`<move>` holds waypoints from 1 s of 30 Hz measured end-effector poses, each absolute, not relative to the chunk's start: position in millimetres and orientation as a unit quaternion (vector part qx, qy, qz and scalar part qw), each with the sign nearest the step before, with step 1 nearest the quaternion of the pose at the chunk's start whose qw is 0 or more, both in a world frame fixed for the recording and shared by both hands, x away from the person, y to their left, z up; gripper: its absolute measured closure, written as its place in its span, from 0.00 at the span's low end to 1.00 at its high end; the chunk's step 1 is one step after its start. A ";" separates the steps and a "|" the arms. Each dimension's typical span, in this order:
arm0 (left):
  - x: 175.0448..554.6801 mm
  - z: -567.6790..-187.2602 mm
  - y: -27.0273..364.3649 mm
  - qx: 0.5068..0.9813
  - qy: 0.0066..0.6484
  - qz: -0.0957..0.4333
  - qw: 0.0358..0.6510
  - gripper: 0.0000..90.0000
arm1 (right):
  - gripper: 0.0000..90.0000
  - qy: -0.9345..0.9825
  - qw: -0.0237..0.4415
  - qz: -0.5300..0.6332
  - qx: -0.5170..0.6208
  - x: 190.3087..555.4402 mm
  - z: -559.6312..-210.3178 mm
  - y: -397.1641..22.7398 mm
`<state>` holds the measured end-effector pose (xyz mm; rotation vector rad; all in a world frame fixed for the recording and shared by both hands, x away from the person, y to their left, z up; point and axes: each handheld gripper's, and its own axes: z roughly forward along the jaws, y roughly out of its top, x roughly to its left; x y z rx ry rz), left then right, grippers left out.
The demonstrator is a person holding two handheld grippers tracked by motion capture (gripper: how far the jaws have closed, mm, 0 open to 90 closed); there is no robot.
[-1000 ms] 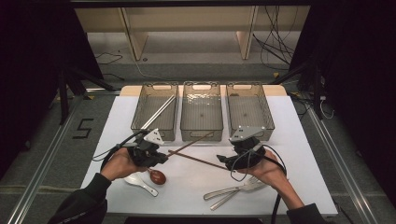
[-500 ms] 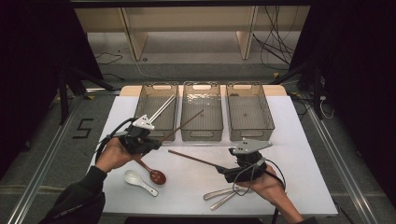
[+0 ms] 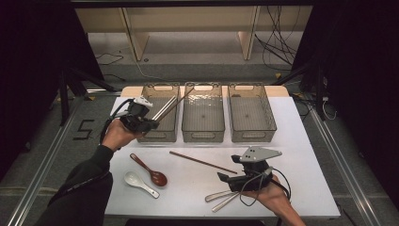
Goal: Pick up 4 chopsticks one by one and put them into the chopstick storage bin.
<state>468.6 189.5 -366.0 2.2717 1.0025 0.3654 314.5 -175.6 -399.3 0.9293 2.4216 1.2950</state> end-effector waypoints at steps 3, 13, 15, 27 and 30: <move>480.8 -365.8 193.1 0.850 0.393 0.134 0.324 0.93 | 0.28 0.829 0.120 0.446 0.316 310.9 -398.8 -175.7; 509.7 -365.0 202.6 0.830 0.425 0.157 0.326 0.93 | 0.25 0.818 0.113 0.463 0.323 304.7 -397.6 -179.4; 514.7 -367.5 205.2 0.826 0.433 0.160 0.323 0.93 | 0.25 0.816 0.114 0.464 0.325 303.8 -397.8 -179.4; 530.2 -383.2 209.9 0.819 0.452 0.160 0.314 0.92 | 0.24 0.814 0.106 0.470 0.324 301.4 -398.2 -180.1; 531.9 -385.8 210.1 0.817 0.455 0.163 0.313 0.92 | 0.24 0.815 0.104 0.469 0.324 301.4 -398.6 -180.4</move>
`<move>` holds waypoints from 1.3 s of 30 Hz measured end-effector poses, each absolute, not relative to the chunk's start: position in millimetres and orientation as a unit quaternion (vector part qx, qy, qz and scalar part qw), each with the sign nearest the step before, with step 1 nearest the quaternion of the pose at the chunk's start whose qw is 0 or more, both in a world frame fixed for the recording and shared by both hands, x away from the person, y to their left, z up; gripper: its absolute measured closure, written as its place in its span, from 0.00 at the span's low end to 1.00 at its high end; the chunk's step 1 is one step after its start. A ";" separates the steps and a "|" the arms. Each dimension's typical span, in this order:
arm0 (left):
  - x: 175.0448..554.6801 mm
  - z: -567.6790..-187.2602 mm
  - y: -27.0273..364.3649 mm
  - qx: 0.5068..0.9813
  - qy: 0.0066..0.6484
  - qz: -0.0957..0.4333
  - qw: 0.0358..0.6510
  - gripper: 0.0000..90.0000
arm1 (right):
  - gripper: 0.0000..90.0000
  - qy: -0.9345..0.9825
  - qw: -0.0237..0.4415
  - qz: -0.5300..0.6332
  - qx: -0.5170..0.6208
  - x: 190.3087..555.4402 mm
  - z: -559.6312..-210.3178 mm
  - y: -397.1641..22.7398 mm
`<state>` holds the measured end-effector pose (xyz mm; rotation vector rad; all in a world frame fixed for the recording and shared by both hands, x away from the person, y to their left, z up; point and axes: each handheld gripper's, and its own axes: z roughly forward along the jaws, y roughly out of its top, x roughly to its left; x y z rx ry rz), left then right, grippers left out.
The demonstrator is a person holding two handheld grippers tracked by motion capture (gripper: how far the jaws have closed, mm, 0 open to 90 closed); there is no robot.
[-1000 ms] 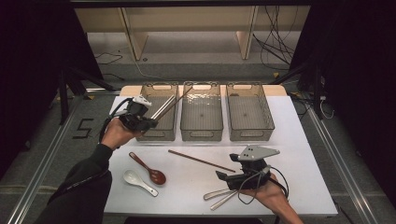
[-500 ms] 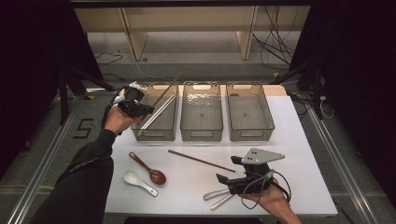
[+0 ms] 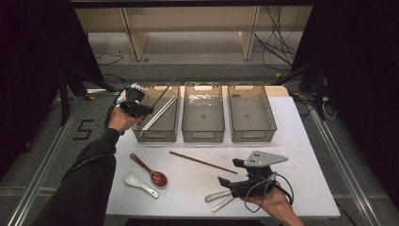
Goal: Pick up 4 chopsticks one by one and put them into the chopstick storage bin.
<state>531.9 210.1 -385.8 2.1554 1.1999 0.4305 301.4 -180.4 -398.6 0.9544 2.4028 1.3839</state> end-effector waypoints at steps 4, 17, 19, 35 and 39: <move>536.3 -391.1 211.0 0.816 0.461 0.167 0.307 0.92 | 0.25 0.815 0.104 0.471 0.321 301.0 -398.3 -180.1; 539.4 -399.4 213.2 0.811 0.480 0.178 0.284 0.70 | 0.25 0.817 0.101 0.470 0.319 300.3 -398.1 -180.3; 535.5 -396.2 211.2 0.813 0.473 0.177 0.292 0.64 | 0.25 0.816 0.101 0.470 0.319 300.6 -398.2 -180.6; 483.4 -369.0 183.4 0.831 0.392 0.117 0.377 0.33 | 0.25 0.807 0.107 0.478 0.331 299.2 -395.5 -184.9; 466.3 -369.1 169.4 0.847 0.355 0.107 0.380 0.31 | 0.25 0.805 0.111 0.480 0.332 296.1 -394.4 -187.5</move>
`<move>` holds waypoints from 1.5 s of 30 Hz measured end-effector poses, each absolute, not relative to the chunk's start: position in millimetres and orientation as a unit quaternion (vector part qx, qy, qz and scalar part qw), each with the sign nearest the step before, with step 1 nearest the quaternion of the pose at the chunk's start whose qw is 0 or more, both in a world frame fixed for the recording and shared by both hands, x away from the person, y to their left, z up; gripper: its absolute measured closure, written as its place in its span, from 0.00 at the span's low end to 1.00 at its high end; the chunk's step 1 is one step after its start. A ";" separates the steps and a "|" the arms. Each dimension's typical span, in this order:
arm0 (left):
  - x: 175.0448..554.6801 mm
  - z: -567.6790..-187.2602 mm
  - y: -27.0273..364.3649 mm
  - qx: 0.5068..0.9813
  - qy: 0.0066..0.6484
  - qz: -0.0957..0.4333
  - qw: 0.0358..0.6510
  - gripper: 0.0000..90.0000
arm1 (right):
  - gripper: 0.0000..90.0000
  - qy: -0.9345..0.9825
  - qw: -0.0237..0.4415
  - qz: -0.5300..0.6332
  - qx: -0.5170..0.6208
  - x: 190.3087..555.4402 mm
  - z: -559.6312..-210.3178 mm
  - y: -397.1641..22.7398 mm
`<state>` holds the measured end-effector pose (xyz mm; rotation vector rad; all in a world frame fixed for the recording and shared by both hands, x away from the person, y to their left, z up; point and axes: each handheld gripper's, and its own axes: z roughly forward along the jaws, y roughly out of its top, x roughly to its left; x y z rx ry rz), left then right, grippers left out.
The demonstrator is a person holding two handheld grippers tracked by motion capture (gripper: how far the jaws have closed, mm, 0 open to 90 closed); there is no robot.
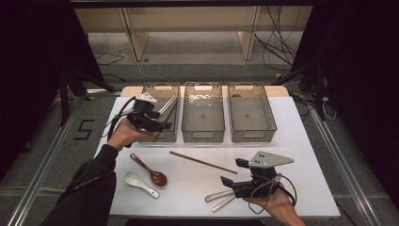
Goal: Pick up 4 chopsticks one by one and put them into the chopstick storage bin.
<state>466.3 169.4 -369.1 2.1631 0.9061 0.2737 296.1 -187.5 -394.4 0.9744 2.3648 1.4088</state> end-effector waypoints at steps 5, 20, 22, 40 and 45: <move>453.0 -373.3 149.9 0.877 0.311 0.104 0.351 0.27 | 0.25 0.804 0.110 0.480 0.333 294.5 -394.2 -190.3; 442.8 -394.7 117.1 0.920 0.253 0.078 0.290 0.24 | 0.25 0.806 0.105 0.479 0.332 293.9 -395.4 -190.3; 442.3 -399.0 113.2 0.926 0.244 0.079 0.276 0.25 | 0.25 0.807 0.105 0.478 0.332 293.9 -395.4 -190.1; 449.2 -434.5 88.5 0.958 0.195 0.055 0.202 0.46 | 0.25 0.809 0.102 0.476 0.330 294.4 -396.3 -189.9; 452.1 -442.2 84.4 0.963 0.190 0.049 0.187 0.51 | 0.25 0.810 0.102 0.475 0.328 294.9 -396.9 -189.4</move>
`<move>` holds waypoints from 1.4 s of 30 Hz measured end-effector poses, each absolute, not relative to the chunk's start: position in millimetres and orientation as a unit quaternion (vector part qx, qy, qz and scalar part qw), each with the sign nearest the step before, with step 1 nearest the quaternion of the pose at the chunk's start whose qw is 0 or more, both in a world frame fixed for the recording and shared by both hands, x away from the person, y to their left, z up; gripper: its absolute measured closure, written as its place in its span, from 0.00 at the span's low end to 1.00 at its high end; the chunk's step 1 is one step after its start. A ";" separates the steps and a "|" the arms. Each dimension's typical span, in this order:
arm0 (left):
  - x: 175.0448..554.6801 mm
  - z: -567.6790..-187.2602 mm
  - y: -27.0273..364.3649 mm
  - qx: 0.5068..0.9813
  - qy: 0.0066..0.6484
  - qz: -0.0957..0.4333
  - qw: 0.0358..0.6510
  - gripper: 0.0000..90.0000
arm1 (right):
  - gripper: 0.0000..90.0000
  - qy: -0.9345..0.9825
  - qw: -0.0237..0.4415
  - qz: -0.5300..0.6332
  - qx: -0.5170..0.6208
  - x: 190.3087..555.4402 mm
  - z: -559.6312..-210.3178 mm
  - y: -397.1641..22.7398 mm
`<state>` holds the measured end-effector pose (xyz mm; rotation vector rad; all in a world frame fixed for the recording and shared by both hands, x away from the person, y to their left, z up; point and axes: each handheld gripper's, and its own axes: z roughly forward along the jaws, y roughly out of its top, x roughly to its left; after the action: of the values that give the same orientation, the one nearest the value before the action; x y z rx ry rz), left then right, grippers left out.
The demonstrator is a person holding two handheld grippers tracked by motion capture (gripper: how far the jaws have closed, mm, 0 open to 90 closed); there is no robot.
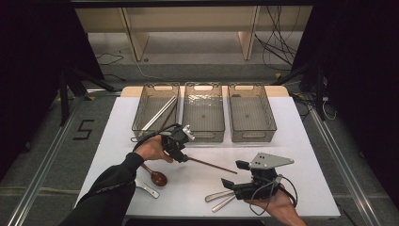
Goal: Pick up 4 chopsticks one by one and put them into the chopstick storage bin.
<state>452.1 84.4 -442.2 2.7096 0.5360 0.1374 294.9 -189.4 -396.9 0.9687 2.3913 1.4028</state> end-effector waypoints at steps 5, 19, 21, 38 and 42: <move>457.5 -449.2 83.6 0.963 0.197 0.039 0.179 0.55 | 0.25 0.810 0.101 0.475 0.328 294.7 -396.8 -189.2; 465.3 -461.5 82.0 0.969 0.196 0.028 0.149 0.62 | 0.25 0.811 0.100 0.475 0.327 294.9 -396.9 -189.2; 464.8 -461.1 81.5 0.969 0.196 0.025 0.145 0.65 | 0.26 0.812 0.100 0.474 0.327 295.1 -397.0 -189.2; 457.4 -458.8 73.0 0.986 0.125 0.019 0.109 0.91 | 0.26 0.811 0.101 0.474 0.328 295.7 -396.3 -190.4; 457.7 -458.6 72.8 0.987 0.119 0.019 0.107 0.92 | 0.26 0.812 0.102 0.473 0.327 295.7 -396.4 -189.9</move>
<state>457.7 72.8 -458.6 2.9051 0.3501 0.0564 295.7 -189.9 -396.4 0.9666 2.3970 1.3967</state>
